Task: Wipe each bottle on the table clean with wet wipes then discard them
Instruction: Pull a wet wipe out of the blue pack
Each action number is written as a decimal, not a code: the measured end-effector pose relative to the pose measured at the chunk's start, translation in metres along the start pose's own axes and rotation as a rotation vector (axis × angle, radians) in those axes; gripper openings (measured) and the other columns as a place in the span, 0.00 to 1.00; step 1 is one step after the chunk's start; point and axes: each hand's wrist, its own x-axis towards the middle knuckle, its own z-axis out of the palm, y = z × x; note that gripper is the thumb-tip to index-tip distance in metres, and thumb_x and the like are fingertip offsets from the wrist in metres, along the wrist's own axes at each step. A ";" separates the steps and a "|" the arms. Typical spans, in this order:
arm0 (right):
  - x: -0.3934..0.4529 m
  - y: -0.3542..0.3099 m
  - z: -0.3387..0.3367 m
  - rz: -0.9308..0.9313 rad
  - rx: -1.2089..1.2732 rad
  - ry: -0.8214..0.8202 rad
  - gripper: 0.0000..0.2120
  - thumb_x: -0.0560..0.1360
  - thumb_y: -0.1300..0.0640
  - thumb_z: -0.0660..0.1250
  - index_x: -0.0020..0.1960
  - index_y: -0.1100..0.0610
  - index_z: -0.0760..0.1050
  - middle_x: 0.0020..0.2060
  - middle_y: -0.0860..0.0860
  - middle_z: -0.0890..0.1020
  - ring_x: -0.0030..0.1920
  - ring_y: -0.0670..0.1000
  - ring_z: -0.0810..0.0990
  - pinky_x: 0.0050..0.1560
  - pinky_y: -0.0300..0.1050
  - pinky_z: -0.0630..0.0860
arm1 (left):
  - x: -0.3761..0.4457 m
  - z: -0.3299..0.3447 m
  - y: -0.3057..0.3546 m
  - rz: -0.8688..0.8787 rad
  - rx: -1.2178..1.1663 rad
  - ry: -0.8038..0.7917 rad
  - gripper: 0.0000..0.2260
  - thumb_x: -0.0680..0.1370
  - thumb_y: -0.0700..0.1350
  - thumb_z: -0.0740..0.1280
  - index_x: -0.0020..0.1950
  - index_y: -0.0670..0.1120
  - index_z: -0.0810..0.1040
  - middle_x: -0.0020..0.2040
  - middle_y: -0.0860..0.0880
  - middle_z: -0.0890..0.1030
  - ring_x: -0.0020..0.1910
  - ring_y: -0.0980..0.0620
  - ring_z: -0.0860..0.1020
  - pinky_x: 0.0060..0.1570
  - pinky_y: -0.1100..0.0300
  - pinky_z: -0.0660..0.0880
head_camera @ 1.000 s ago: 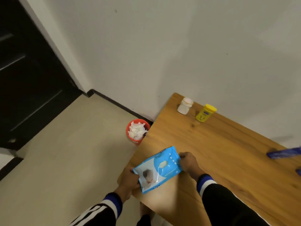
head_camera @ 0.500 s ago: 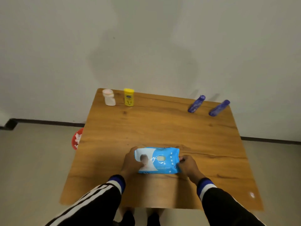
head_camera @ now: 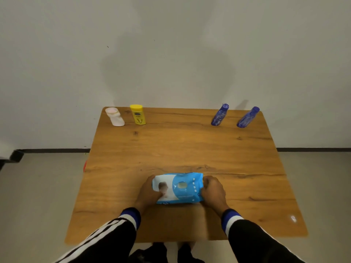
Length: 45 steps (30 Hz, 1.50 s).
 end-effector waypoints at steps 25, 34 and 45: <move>-0.016 -0.074 0.047 -0.286 -0.727 0.055 0.11 0.75 0.52 0.68 0.57 0.50 0.80 0.67 0.53 0.69 0.66 0.59 0.63 0.57 0.56 0.64 | -0.003 -0.035 0.007 -0.167 -0.094 -0.270 0.14 0.81 0.34 0.57 0.61 0.44 0.78 0.54 0.39 0.82 0.51 0.43 0.83 0.43 0.55 0.78; -0.010 -0.075 0.050 -0.191 -0.505 0.052 0.10 0.77 0.50 0.65 0.56 0.50 0.80 0.68 0.51 0.67 0.65 0.56 0.63 0.61 0.54 0.66 | -0.007 -0.038 0.007 -0.188 -0.193 -0.300 0.13 0.85 0.39 0.56 0.58 0.53 0.76 0.56 0.46 0.84 0.45 0.55 0.85 0.39 0.62 0.81; -0.013 -0.061 0.062 -0.212 -0.511 0.058 0.04 0.76 0.51 0.69 0.50 0.47 0.81 0.74 0.51 0.61 0.72 0.60 0.57 0.65 0.58 0.65 | -0.004 -0.038 0.002 -0.212 -0.188 -0.302 0.16 0.82 0.37 0.58 0.62 0.55 0.75 0.60 0.42 0.82 0.57 0.45 0.83 0.48 0.52 0.79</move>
